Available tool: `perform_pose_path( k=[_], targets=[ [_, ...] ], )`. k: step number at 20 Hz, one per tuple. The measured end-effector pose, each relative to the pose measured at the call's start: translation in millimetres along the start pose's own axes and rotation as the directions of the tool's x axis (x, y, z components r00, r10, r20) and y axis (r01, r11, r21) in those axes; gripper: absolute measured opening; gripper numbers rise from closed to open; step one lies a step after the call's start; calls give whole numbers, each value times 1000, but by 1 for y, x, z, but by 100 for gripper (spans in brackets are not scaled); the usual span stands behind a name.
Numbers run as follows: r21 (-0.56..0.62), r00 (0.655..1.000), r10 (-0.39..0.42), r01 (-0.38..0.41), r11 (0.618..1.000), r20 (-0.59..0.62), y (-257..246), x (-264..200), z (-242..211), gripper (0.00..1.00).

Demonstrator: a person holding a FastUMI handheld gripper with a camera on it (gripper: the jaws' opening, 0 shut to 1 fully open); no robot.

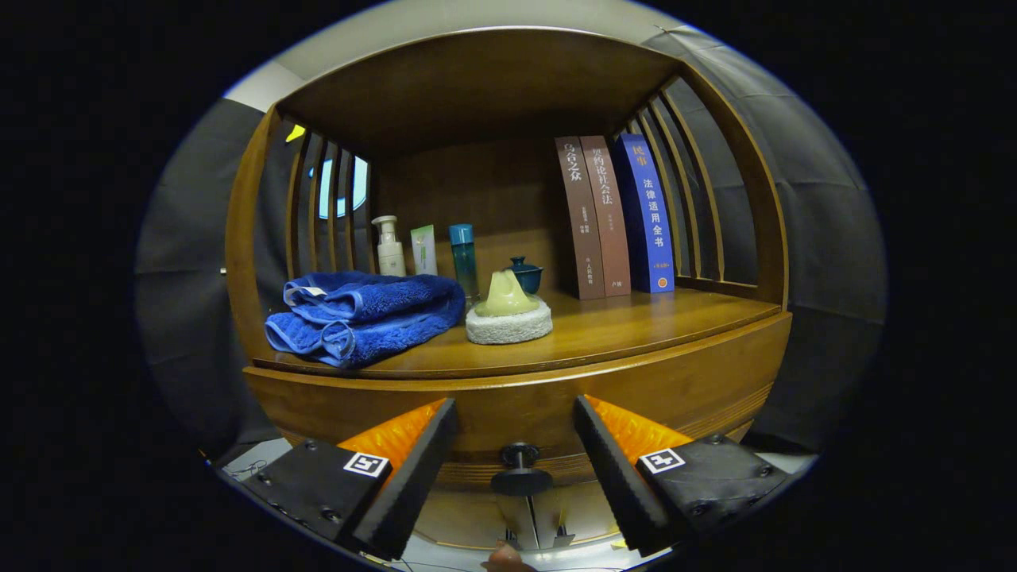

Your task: Pull open the drawer, take out the items inside it, and place them on the countertop above the cabinet.

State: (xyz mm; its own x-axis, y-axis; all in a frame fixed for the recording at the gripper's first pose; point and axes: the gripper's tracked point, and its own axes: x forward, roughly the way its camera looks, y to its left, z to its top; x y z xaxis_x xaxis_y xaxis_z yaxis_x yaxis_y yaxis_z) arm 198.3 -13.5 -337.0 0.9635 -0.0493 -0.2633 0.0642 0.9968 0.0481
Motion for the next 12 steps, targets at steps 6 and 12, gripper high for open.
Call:
perform_pose_path(
  k=[6,12],
  targets=[
    [7,1000,-4,4,1000,3,1,-1,0,99],
    [-11,999,-9,10,1000,53,-1,-13,25,99]
  ],
)
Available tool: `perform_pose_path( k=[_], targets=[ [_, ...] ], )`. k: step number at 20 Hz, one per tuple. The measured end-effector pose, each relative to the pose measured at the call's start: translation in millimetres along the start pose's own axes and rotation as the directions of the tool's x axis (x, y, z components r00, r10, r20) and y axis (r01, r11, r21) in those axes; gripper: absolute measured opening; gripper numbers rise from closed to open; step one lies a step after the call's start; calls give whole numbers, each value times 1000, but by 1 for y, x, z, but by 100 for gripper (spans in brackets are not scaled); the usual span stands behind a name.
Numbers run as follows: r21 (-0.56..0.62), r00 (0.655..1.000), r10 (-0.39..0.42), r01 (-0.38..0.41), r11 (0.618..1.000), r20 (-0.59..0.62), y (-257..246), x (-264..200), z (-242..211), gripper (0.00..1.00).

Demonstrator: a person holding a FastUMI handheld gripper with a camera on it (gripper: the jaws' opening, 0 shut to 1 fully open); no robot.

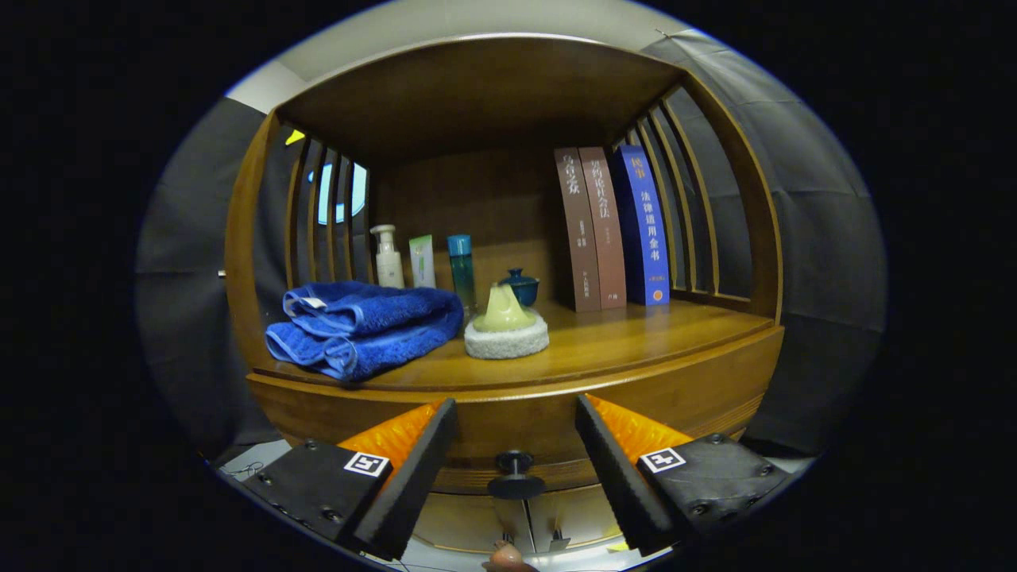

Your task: Pull open the drawer, take out the items inside it, and place them on the countertop above the cabinet.

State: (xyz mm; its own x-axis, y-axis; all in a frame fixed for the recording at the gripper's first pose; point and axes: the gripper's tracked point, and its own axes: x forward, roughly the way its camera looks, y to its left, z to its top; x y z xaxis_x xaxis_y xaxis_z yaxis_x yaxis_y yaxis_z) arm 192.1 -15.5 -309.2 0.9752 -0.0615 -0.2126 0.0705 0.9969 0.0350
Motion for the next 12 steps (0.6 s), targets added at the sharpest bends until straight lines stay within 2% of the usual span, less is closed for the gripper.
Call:
perform_pose_path(
  k=[4,7,12],
  targets=[
    [-2,1000,-1,1,1000,-16,-2,-28,22,99],
    [-42,999,37,-38,998,-29,7,-59,58,99],
    [-108,997,64,-59,992,42,21,-108,153,99]
  ],
)
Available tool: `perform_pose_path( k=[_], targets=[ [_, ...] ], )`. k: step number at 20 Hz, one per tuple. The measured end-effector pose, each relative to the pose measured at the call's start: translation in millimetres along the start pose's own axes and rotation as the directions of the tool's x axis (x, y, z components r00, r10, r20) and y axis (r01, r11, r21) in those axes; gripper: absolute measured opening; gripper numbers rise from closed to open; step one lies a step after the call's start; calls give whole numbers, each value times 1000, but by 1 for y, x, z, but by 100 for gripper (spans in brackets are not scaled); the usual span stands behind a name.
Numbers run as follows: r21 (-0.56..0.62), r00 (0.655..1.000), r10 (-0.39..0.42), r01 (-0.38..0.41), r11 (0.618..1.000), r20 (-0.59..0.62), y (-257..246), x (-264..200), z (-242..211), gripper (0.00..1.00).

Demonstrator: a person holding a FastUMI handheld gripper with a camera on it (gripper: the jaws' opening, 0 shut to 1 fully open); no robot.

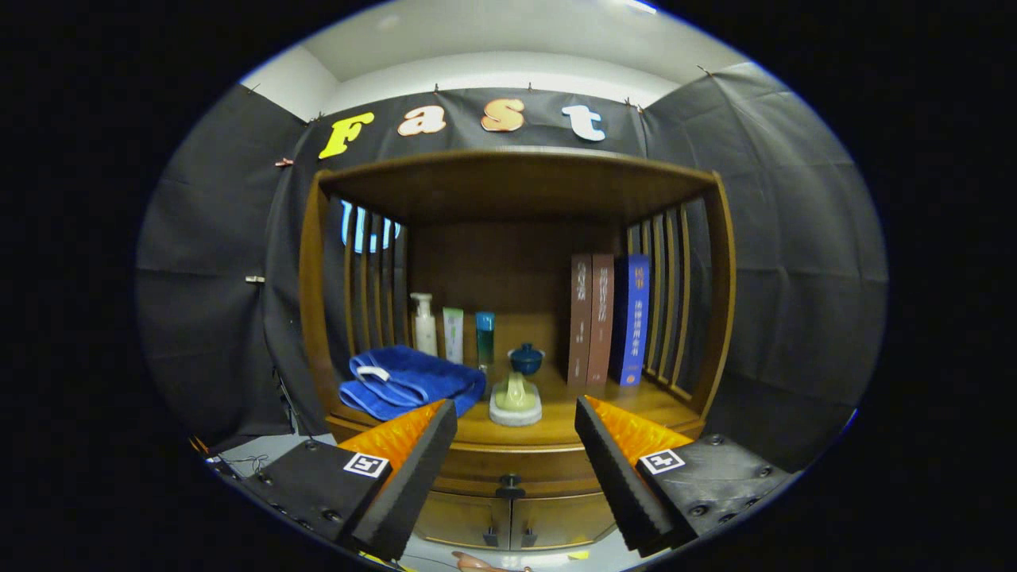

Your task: Pull open the drawer, take out the items inside it, and place them on the countertop above the cabinet.

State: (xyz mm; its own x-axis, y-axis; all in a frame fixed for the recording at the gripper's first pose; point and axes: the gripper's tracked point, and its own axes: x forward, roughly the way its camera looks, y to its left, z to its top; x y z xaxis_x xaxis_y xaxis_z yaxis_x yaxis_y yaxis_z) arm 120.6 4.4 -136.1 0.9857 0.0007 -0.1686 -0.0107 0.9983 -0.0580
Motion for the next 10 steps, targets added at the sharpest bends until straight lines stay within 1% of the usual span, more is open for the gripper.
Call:
perform_pose_path(
  k=[3,6,10],
  targets=[
    [34,999,22,-23,999,35,3,-26,46,99],
    [47,998,26,-28,998,50,-1,-50,80,99],
    [52,995,21,-26,998,96,-4,-73,100,99]
  ],
)
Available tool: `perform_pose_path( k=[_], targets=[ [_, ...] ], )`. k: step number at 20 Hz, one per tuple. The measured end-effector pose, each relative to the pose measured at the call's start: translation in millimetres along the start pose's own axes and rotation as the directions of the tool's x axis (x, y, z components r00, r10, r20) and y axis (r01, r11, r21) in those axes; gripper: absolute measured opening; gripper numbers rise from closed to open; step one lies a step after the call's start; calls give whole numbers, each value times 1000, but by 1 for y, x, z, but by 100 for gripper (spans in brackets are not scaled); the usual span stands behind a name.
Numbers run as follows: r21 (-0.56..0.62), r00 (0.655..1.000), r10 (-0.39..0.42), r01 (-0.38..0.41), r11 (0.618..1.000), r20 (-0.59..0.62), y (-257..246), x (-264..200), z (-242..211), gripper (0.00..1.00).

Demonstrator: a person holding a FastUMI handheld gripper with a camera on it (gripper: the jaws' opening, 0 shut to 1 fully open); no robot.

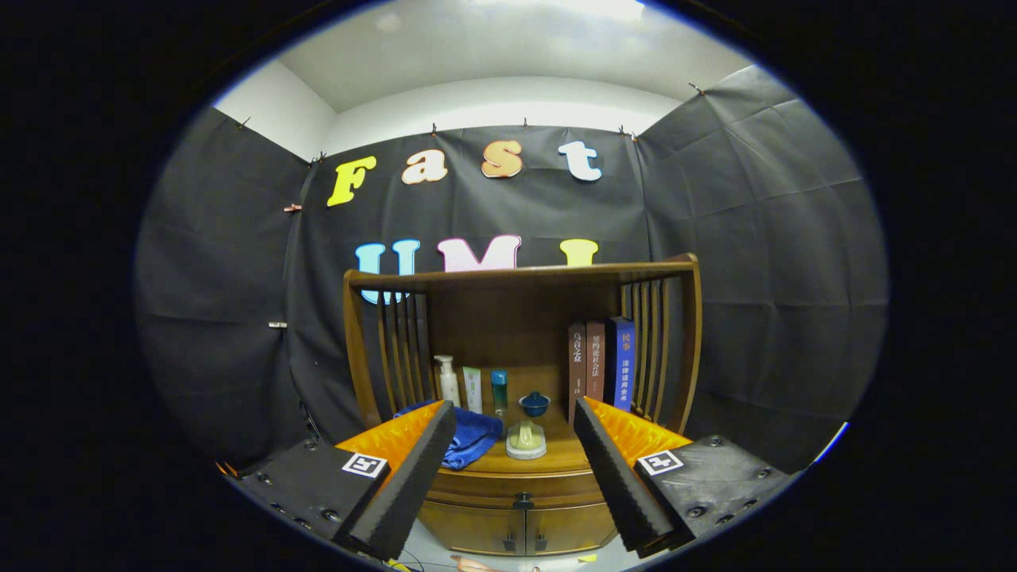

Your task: Pull open the drawer, take out the items inside it, and place them on the countertop above the cabinet.

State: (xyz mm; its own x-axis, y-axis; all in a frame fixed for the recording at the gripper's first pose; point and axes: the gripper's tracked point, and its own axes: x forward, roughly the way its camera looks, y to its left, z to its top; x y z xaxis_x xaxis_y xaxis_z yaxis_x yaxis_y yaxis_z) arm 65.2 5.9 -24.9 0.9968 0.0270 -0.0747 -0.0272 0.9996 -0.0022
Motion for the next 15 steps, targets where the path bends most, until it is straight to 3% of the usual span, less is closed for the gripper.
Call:
perform_pose_path(
  k=[15],
  targets=[
    [-30,1000,-2,1,1000,-13,-4,-13,0,99]
  ],
)
